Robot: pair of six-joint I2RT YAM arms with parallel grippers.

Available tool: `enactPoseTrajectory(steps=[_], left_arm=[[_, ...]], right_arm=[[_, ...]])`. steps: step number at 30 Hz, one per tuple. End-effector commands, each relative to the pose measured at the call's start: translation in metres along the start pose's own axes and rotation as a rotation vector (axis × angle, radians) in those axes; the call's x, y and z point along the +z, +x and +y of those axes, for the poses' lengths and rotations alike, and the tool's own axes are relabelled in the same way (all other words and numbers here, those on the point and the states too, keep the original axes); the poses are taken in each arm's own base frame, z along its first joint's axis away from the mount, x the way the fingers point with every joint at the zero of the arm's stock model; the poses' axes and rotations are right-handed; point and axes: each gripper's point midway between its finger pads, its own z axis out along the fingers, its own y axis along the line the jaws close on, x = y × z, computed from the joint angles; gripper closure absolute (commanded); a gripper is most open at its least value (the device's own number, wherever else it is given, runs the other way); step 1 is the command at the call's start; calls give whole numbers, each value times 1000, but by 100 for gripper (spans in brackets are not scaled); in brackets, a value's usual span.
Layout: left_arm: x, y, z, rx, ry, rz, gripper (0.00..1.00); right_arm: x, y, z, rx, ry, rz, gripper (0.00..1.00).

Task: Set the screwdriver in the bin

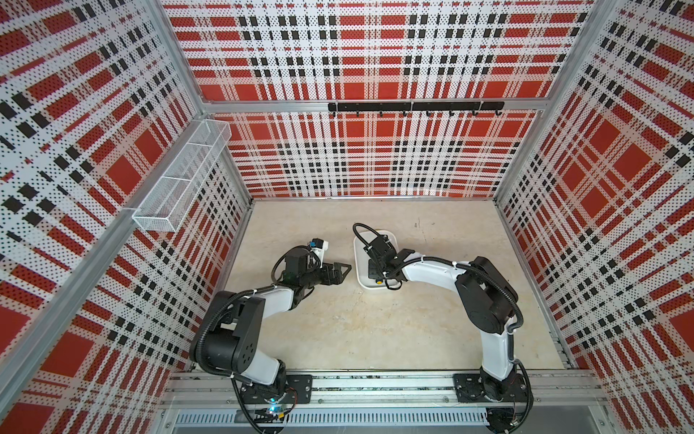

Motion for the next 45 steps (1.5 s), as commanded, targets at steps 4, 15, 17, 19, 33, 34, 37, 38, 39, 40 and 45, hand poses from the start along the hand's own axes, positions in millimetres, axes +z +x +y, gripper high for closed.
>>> enactPoseTrajectory(steps=[4, 15, 17, 19, 33, 34, 37, 38, 39, 40, 45], left_arm=[[-1, -8, 1, 23, -5, -18, 2], [0, -7, 5, 13, -11, -12, 2], [0, -7, 5, 14, -11, -13, 2], [-1, -7, 5, 17, -13, -15, 2], [-13, -29, -2, 60, -49, -91, 2], [-14, -31, -2, 68, -55, -100, 2], [-21, -42, -3, 105, -84, -140, 2], [-25, -46, -5, 128, -91, -158, 2], [-29, -50, -7, 152, -99, -173, 2], [-32, -55, -9, 172, -106, -195, 2], [-61, -79, -18, 273, -178, -347, 2]], right_arm=[[5, -7, 2, -14, 33, -24, 79], [13, -4, 0, -26, 54, -14, 64], [14, -4, -1, -30, 58, -13, 59], [14, -4, 0, -36, 58, -10, 52], [-50, -33, -7, -53, 47, -108, 43], [-58, -36, -8, -65, 44, -120, 43], [-80, -43, -17, -119, 42, -174, 41], [-91, -48, -21, -146, 41, -216, 41], [-101, -52, -28, -181, 48, -265, 41], [-110, -55, -35, -211, 60, -316, 41], [-168, -64, -93, -272, 140, -651, 42]])
